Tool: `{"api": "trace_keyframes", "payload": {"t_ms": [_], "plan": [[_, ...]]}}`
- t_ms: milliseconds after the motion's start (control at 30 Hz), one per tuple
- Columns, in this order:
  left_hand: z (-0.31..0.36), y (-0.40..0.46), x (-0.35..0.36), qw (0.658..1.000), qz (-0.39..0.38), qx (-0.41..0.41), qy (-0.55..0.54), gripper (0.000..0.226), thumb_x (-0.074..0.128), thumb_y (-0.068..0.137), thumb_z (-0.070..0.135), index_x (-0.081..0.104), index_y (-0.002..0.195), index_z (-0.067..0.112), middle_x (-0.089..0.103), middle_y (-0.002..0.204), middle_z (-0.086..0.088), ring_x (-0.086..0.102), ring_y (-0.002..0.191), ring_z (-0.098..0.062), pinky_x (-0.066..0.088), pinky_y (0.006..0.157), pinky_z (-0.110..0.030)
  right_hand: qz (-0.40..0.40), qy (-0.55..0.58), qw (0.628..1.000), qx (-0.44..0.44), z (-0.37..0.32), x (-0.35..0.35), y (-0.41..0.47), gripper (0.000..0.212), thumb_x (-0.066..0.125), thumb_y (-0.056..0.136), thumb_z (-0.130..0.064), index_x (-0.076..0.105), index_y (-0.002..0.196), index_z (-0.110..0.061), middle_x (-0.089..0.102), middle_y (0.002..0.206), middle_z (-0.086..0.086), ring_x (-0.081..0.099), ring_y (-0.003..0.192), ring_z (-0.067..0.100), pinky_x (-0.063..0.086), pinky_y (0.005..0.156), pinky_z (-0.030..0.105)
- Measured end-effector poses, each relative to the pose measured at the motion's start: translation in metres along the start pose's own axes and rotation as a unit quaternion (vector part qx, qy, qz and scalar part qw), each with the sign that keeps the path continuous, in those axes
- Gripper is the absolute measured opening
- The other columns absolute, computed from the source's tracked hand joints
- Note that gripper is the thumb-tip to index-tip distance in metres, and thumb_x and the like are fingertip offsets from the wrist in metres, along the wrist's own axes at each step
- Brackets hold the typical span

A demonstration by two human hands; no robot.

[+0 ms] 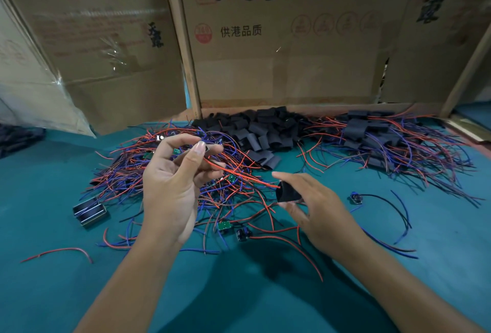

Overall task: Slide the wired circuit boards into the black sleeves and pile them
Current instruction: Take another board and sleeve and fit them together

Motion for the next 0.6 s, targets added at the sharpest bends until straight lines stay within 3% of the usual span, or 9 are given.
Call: {"api": "trace_keyframes", "payload": {"t_ms": [100,400,600], "plan": [[-0.003,-0.001,0.002,1.000,-0.001,-0.013,-0.002,0.012,0.064,0.086,0.016,0.058,0.096,0.013,0.074,0.087,-0.018,0.066,0.059,-0.016,0.055,0.056,-0.019,0.008,0.017,1.000,-0.022,-0.007,0.000,-0.001,0.050,0.066,0.091,-0.009,0.052,0.136,-0.024,0.055,0.119,-0.012,0.050,0.103,-0.001,0.033,0.094,0.006],[0.000,0.002,-0.006,0.999,0.015,-0.006,0.046,0.006,0.058,0.096,0.004,0.057,0.098,0.010,0.074,0.088,-0.020,0.065,0.058,-0.016,0.055,0.057,-0.020,0.026,0.013,0.998,-0.059,-0.016,-0.003,-0.002,0.053,0.067,0.087,-0.002,0.055,0.135,-0.021,0.055,0.126,-0.003,0.055,0.111,0.011,0.041,0.097,0.021],[-0.001,0.002,-0.005,0.999,0.016,-0.008,0.050,0.006,0.058,0.096,0.004,0.058,0.096,0.011,0.074,0.088,-0.020,0.065,0.058,-0.015,0.055,0.056,-0.020,0.056,-0.009,0.998,-0.036,-0.012,-0.011,-0.003,0.054,0.066,0.087,-0.003,0.054,0.136,-0.021,0.056,0.125,0.000,0.052,0.111,0.014,0.037,0.093,0.017]]}}
Point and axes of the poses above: each hand's wrist, its own y-axis towards the middle knuckle, its own x-axis out of the palm, z = x × y, the point moved 10 cm from there along y, towards the middle knuckle
